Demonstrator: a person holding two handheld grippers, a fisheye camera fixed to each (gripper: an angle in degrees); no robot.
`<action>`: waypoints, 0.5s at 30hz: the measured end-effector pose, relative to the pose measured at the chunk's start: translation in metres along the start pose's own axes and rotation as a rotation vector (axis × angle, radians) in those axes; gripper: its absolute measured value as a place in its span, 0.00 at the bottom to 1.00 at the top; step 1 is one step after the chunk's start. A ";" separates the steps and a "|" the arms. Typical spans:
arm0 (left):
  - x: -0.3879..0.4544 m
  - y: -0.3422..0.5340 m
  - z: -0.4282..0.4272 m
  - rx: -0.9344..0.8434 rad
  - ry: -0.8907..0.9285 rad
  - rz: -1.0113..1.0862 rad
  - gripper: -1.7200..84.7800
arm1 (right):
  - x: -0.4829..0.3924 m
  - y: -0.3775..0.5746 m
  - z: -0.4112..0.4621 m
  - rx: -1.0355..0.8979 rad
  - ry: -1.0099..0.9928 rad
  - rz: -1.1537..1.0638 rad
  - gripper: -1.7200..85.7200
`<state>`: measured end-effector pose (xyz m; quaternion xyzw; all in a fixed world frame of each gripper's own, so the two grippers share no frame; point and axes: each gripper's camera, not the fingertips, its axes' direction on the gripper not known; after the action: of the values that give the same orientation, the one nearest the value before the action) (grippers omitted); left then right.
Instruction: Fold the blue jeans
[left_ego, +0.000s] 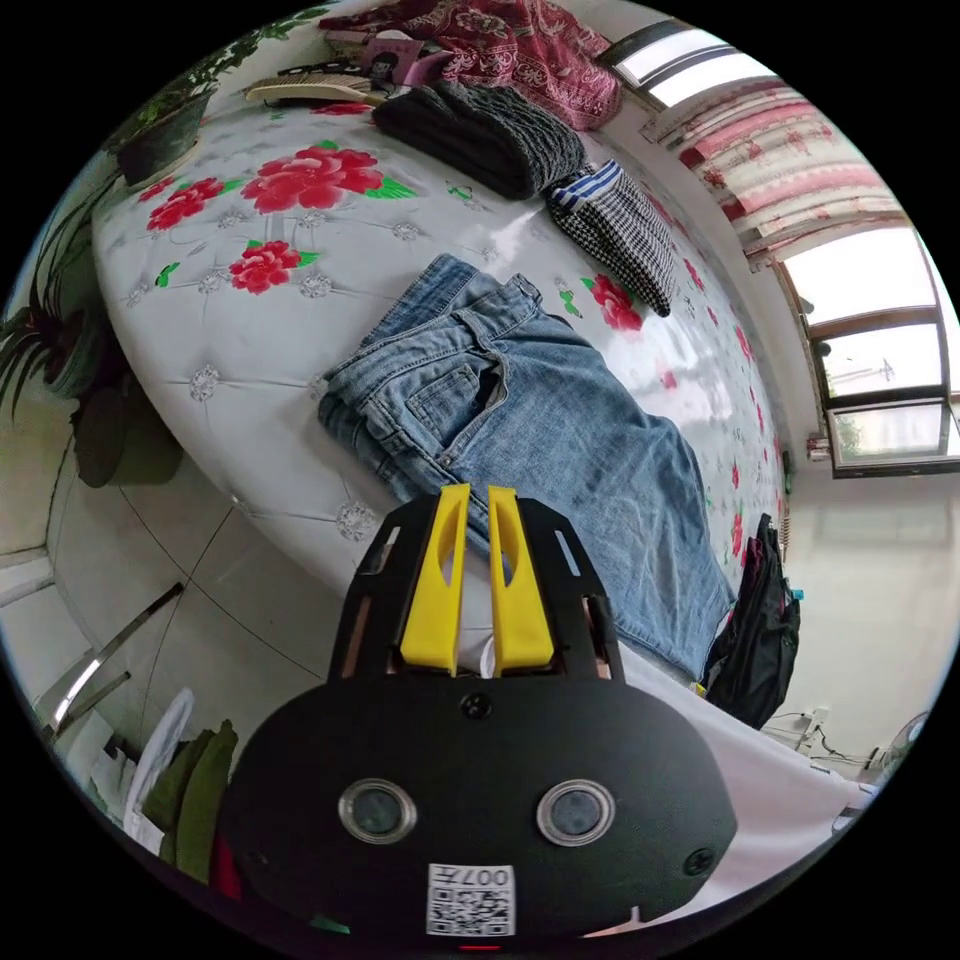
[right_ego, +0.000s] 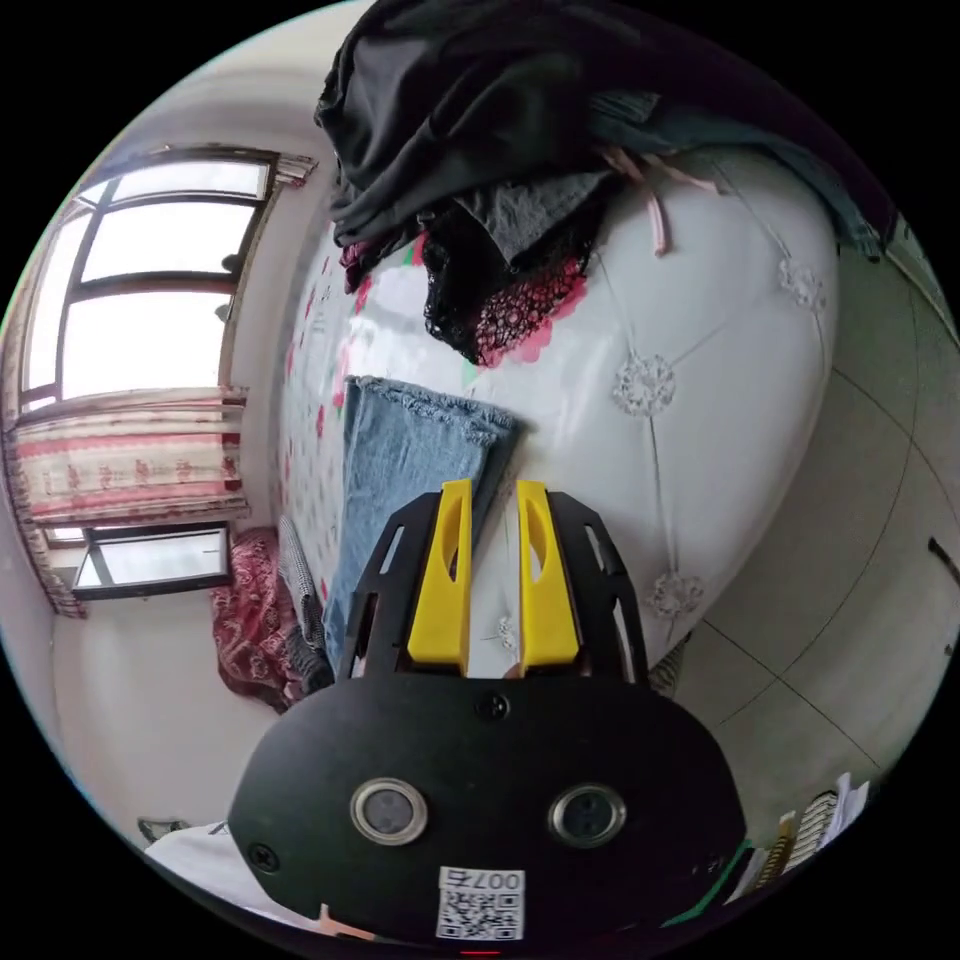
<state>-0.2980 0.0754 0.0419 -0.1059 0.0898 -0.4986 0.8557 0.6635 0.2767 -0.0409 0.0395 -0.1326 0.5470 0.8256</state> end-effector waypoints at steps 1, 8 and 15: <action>-0.003 -0.001 -0.001 0.002 0.009 -0.008 0.07 | 0.006 0.003 0.004 0.001 -0.063 0.003 0.10; -0.047 -0.013 -0.010 0.049 0.149 -0.152 0.10 | 0.002 -0.004 0.036 0.059 -0.281 0.078 0.12; -0.101 -0.019 -0.026 0.120 0.257 -0.269 0.13 | -0.122 -0.007 0.059 -0.015 -0.065 -0.239 0.04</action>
<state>-0.3700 0.1515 0.0270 -0.0013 0.1537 -0.6225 0.7674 0.6146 0.1527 -0.0154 0.0668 -0.1579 0.4419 0.8805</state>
